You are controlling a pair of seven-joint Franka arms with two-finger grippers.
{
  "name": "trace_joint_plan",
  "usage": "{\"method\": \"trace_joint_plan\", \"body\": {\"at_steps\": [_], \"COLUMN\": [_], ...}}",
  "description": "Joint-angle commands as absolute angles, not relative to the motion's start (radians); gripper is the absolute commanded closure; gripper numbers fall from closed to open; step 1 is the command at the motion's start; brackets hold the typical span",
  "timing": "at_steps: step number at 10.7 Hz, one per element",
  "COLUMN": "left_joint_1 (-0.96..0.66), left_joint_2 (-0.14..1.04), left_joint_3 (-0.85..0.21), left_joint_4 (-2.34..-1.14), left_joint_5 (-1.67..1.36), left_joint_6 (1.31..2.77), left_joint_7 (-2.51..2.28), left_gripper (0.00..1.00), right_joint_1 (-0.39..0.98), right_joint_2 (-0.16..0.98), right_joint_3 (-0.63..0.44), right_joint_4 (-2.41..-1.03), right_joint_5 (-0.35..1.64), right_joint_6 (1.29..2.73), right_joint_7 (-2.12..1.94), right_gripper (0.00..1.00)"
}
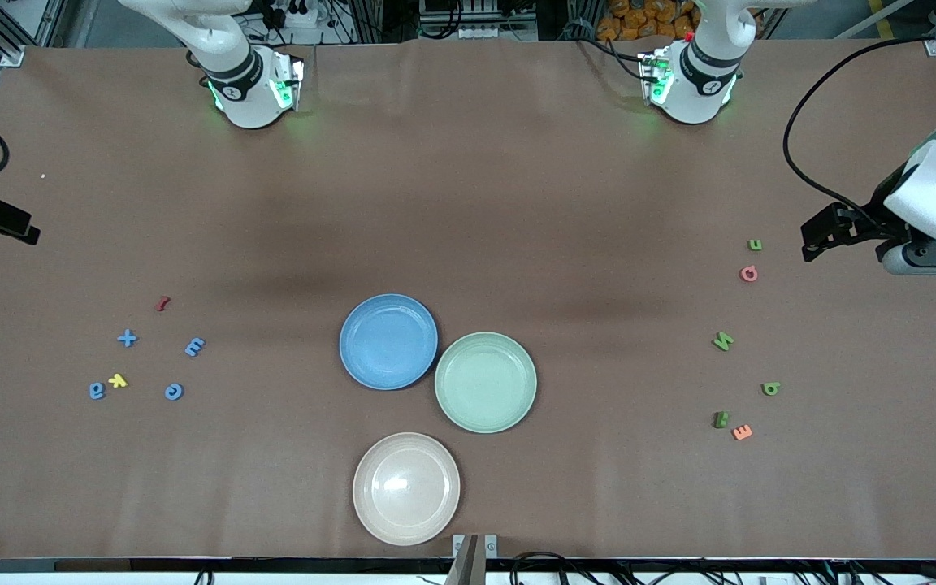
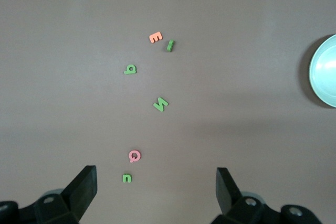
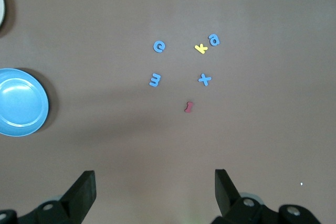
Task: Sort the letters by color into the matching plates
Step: 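Move the left arm out toward the green letters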
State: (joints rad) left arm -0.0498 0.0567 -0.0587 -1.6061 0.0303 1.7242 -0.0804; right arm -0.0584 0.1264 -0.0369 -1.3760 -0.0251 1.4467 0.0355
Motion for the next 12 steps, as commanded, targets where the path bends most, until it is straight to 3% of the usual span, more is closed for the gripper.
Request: {"method": "trace_joint_plan", "body": {"at_steps": [1,3,8,10,12], "left_joint_1": [-0.034,-0.034,-0.032,-0.031,-0.043], "left_joint_2": [0.055,0.060,0.081,0.164,0.299], "left_joint_3": [-0.064,-0.064,-0.063,-0.061,-0.057], "left_joint_4": [-1.656,-1.710,-1.909,-1.875,-1.757], "left_joint_5": [0.006,0.006,0.009,0.020,0.043], "left_joint_6": [1.713,1.750,2.024,2.058,2.063], "left_joint_7": [-0.080,-0.078,-0.068,-0.066,-0.039], "left_gripper": [0.00,0.00,0.00,0.00,0.00], "right_joint_1": [-0.060,-0.052,-0.078,-0.098,-0.119], "right_joint_2": [0.101,0.101,0.120,0.124,0.123], "right_joint_3": [-0.034,-0.043,-0.046,-0.046,-0.046], "right_joint_4": [-1.374,-1.374,-1.403,-1.510,-1.653], "right_joint_5": [0.017,0.009,0.025,0.025,0.029], "right_joint_6": [1.450,1.457,1.552,1.679,1.835], "right_joint_7": [0.035,0.040,0.029,0.040,0.046], "right_gripper": [0.00,0.00,0.00,0.00,0.00]}}
